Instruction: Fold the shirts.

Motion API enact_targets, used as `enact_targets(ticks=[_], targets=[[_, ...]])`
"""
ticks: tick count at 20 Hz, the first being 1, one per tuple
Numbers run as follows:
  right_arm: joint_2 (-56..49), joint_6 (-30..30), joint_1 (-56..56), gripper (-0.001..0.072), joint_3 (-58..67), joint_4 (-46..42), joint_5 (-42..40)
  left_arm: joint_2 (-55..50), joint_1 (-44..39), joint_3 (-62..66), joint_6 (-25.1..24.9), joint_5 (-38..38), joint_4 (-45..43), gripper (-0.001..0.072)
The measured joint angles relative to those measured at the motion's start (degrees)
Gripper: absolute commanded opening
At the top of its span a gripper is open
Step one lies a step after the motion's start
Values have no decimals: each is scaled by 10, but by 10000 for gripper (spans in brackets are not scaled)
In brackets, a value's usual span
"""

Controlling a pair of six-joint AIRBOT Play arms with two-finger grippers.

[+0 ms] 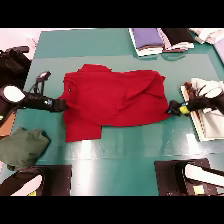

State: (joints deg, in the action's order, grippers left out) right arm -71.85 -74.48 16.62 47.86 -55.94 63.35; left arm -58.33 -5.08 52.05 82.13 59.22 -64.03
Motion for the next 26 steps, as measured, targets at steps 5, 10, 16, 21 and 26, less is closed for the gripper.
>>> enact_targets(ticks=[5, 10, 16, 21, 26], targets=[[115, 5, -20, 15, 207, 5, 24, 85, 1, 191, 6, 1, -39, 25], [216, 6, 13, 14, 436, 5, 30, 157, 0, 447, 23, 0, -84, 24], [265, -16, 110, 13, 607, 7, 90, 182, 0, 631, 49, 1, -103, 23], [217, -45, 126, 13, 668, 6, 155, 142, 0, 608, 53, 70, -147, 26], [129, -57, 44, 13, 562, -45, 186, 25, 0, 468, 55, 119, -167, 26]])
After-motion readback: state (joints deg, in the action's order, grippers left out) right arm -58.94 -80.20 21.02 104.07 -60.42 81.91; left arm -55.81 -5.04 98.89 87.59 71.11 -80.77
